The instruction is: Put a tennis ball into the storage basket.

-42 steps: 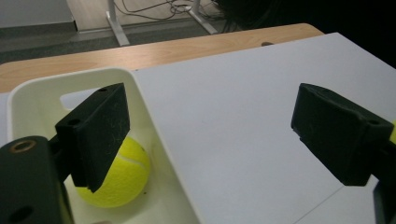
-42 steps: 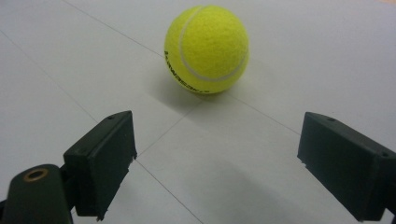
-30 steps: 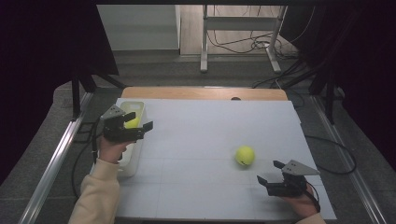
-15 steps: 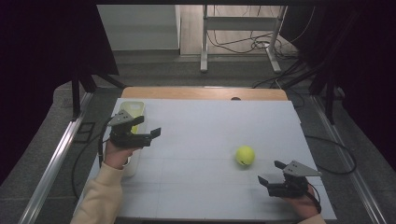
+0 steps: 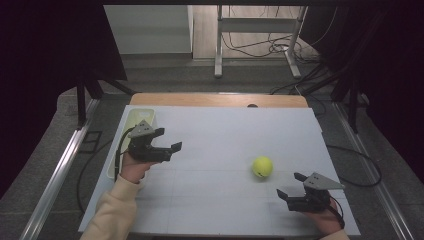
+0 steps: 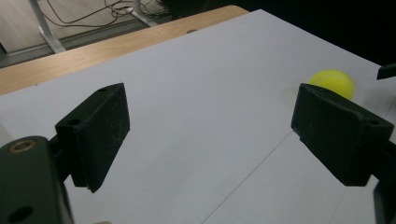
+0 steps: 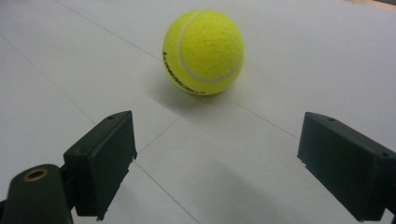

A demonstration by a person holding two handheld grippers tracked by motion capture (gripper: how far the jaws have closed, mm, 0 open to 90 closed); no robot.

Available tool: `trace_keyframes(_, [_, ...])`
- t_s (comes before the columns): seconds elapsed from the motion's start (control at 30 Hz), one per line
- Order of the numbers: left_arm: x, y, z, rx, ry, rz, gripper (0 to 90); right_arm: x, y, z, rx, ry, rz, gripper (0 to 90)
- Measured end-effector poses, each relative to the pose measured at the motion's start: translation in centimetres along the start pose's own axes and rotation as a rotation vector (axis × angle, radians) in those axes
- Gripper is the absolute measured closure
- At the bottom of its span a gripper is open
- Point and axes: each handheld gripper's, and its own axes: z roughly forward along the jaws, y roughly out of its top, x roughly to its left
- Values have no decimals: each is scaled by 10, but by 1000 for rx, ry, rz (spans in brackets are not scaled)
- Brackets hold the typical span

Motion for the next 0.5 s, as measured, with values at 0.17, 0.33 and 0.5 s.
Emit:
trace_keyframes(0.17, [-7, -1, 5, 9, -14, 13, 124, 0, 0, 0, -1, 0, 1, 118])
trace_keyframes(0.33, [-13, -1, 11, 20, -29, 25, 124, 0, 0, 0, -1, 1, -3, 118])
trace_keyframes(0.5, [-19, -1, 17, 32, -47, 36, 123, 0, 0, 1, 0, 0, -3, 118])
